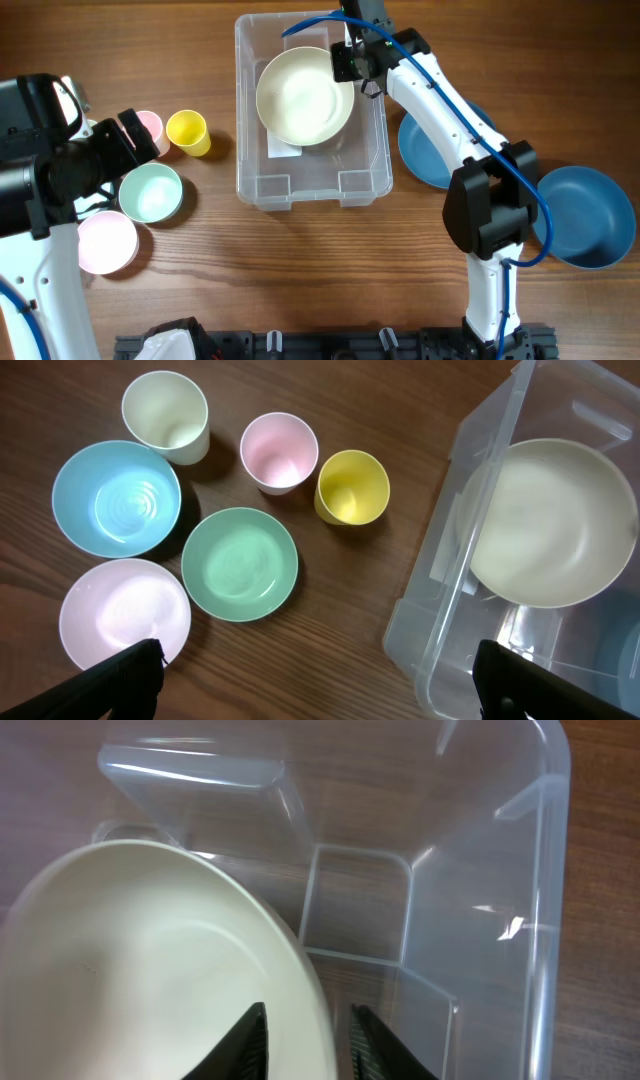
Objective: Pack container
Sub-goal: 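Carry the cream bowl into the clear container and release it, then move the right gripper to the blue bowl rim and grasp it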
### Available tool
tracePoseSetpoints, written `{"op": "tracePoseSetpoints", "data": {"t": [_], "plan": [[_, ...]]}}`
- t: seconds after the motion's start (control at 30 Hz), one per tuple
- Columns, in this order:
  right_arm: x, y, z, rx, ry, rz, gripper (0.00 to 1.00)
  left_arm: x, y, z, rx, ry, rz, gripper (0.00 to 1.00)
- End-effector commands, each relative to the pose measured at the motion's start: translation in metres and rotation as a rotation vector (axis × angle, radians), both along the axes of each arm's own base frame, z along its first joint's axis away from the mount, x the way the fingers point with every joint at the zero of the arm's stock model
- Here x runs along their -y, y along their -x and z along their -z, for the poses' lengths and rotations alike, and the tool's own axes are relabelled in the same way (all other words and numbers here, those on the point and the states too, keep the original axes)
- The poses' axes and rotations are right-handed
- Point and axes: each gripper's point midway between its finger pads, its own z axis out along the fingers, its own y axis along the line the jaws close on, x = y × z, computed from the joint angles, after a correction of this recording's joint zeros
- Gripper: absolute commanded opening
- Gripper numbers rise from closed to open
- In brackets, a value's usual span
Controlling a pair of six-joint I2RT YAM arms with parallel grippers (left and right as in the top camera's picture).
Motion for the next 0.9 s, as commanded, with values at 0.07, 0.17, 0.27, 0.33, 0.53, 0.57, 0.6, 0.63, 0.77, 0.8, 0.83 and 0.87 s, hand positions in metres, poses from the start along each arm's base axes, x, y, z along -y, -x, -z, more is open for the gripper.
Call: {"op": "tracePoseSetpoints", "data": {"t": [0.07,0.17,0.27,0.33,0.53,0.57,0.6,0.63,0.77,0.8,0.83,0.87], "plan": [[0.016,0.009,-0.095,0.140,-0.053,0.029,0.65,0.001,-0.001,-0.006,0.016,0.003,0.017,1.00],[0.068,0.027,-0.183,0.283,-0.093,0.159,0.87,0.001,0.000,-0.005,0.016,0.004,0.017,1.00],[0.161,0.066,-0.223,0.261,-0.207,0.504,1.00,0.001,-0.001,-0.005,0.016,0.004,0.017,1.00],[0.223,0.096,-0.208,0.147,-0.225,0.737,1.00,0.001,-0.001,-0.006,0.016,0.004,0.017,1.00],[0.308,0.143,-0.112,-0.194,-0.071,0.843,1.00,0.001,-0.001,-0.005,0.016,0.004,0.017,1.00],[0.309,0.146,-0.094,-0.238,-0.051,0.830,1.00,0.001,-0.001,-0.005,0.016,0.005,0.016,1.00],[0.308,0.148,-0.080,-0.271,-0.044,0.831,1.00,0.001,-0.001,-0.005,0.016,0.006,0.014,1.00],[0.307,0.152,-0.051,-0.320,-0.033,0.832,1.00,0.001,-0.001,-0.005,0.016,0.006,0.014,1.00],[0.303,0.156,0.017,-0.392,-0.039,0.823,0.99,0.001,-0.001,-0.005,0.016,0.006,0.014,1.00],[0.301,0.159,0.033,-0.412,-0.038,0.821,0.99,0.001,-0.001,-0.005,0.016,0.006,0.014,1.00],[0.301,0.161,0.049,-0.429,-0.034,0.822,1.00,0.001,-0.001,-0.005,0.016,0.006,0.014,1.00],[0.299,0.162,0.062,-0.439,-0.041,0.818,0.99,0.001,-0.001,-0.005,0.016,0.006,0.014,1.00]]}}
